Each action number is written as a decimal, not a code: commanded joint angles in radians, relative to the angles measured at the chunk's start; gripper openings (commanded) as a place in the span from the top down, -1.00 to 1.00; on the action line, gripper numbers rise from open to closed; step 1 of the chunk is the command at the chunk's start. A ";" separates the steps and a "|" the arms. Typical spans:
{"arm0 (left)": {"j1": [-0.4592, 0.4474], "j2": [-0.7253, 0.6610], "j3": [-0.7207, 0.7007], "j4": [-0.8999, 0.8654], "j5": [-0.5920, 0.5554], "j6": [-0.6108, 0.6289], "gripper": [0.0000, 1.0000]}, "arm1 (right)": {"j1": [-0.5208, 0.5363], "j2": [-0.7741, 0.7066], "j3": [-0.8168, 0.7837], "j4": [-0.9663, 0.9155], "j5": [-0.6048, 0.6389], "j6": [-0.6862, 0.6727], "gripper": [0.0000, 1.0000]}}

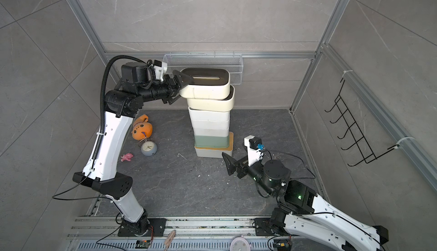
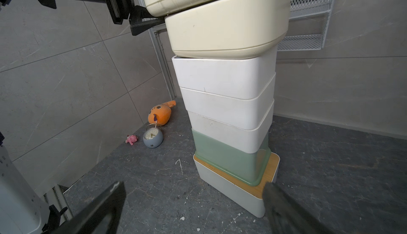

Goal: Stack the tissue boxes
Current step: Place the tissue box at the tissue box.

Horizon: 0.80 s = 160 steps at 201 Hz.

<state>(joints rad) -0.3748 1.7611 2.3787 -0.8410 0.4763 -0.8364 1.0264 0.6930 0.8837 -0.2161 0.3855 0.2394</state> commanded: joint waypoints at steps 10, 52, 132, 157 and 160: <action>0.006 0.011 0.058 0.043 -0.003 0.012 -0.99 | 0.004 0.054 0.107 -0.039 0.045 -0.044 -1.00; 0.003 0.031 0.066 0.064 0.006 0.005 -0.98 | 0.004 0.153 0.225 -0.087 0.091 -0.049 -1.00; 0.003 0.065 0.084 0.108 0.010 -0.004 -0.98 | -0.010 0.295 0.416 -0.134 0.174 -0.057 -1.00; 0.003 0.069 0.084 0.113 0.016 -0.004 -0.98 | -0.035 0.320 0.448 -0.149 0.158 -0.039 -1.00; 0.004 0.068 0.083 0.114 0.015 -0.003 -0.99 | -0.041 0.322 0.451 -0.151 0.153 -0.035 -1.00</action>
<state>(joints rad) -0.3748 1.8317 2.4271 -0.7788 0.4740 -0.8375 1.0115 0.9974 1.2926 -0.3344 0.5285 0.1909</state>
